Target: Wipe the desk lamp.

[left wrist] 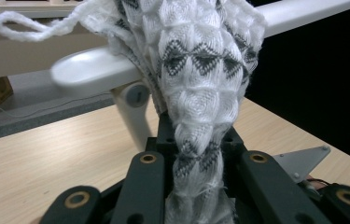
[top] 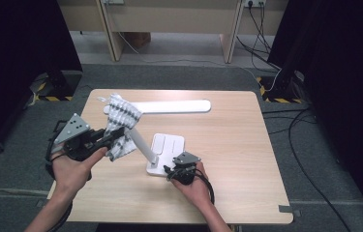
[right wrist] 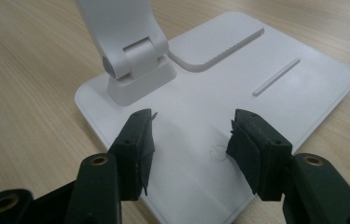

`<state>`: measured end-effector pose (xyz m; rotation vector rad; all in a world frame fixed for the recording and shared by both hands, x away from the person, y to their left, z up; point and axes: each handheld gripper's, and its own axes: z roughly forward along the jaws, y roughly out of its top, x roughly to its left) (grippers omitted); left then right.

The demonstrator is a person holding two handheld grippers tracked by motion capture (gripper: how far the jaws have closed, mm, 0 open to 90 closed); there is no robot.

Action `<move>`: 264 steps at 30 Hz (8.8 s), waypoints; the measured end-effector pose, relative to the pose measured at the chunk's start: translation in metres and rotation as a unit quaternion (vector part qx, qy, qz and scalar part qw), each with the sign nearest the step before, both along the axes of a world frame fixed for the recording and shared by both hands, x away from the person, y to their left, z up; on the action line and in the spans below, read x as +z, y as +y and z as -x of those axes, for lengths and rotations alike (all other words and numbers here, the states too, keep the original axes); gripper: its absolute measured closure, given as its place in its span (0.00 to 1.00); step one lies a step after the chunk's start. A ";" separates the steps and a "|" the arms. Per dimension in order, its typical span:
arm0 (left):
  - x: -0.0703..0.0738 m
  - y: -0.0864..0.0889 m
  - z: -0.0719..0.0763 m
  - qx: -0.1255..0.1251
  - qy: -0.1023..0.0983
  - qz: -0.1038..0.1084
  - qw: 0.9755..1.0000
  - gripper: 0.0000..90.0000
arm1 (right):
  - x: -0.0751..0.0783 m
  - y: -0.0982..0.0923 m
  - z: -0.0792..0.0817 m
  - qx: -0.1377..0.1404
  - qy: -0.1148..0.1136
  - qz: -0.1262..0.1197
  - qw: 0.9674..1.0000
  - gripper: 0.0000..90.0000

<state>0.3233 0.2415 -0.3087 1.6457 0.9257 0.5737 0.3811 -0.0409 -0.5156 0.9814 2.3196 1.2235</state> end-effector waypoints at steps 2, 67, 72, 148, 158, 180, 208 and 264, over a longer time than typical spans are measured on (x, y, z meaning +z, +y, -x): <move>-0.001 0.007 0.001 0.006 0.002 0.001 1.000 0.85 | 0.000 0.000 0.000 -0.001 0.002 0.000 1.000 0.55; -0.046 0.059 -0.025 0.105 0.083 -0.021 0.991 0.86 | 0.000 0.000 0.000 -0.001 0.001 0.000 1.000 0.55; -0.055 0.062 -0.029 0.103 0.098 -0.010 0.990 0.86 | 0.000 0.000 0.000 0.000 0.001 0.000 1.000 0.55; -0.009 0.015 -0.019 -0.002 -0.007 -0.107 0.994 0.85 | 0.000 0.000 0.000 -0.001 0.000 0.000 1.000 0.55; -0.020 0.012 -0.022 -0.019 -0.007 -0.131 0.991 0.85 | 0.000 0.000 0.000 -0.001 0.000 0.000 1.000 0.55; -0.052 0.004 -0.024 -0.048 0.015 -0.130 0.990 0.85 | 0.000 0.000 0.000 -0.001 0.000 0.000 1.000 0.55; -0.108 -0.008 -0.031 -0.090 0.050 -0.125 0.987 0.84 | 0.000 0.000 0.000 0.000 0.000 0.001 1.000 0.55; -0.144 -0.050 -0.032 -0.141 0.118 -0.114 0.976 0.84 | 0.000 0.000 0.000 -0.001 0.002 0.001 1.000 0.55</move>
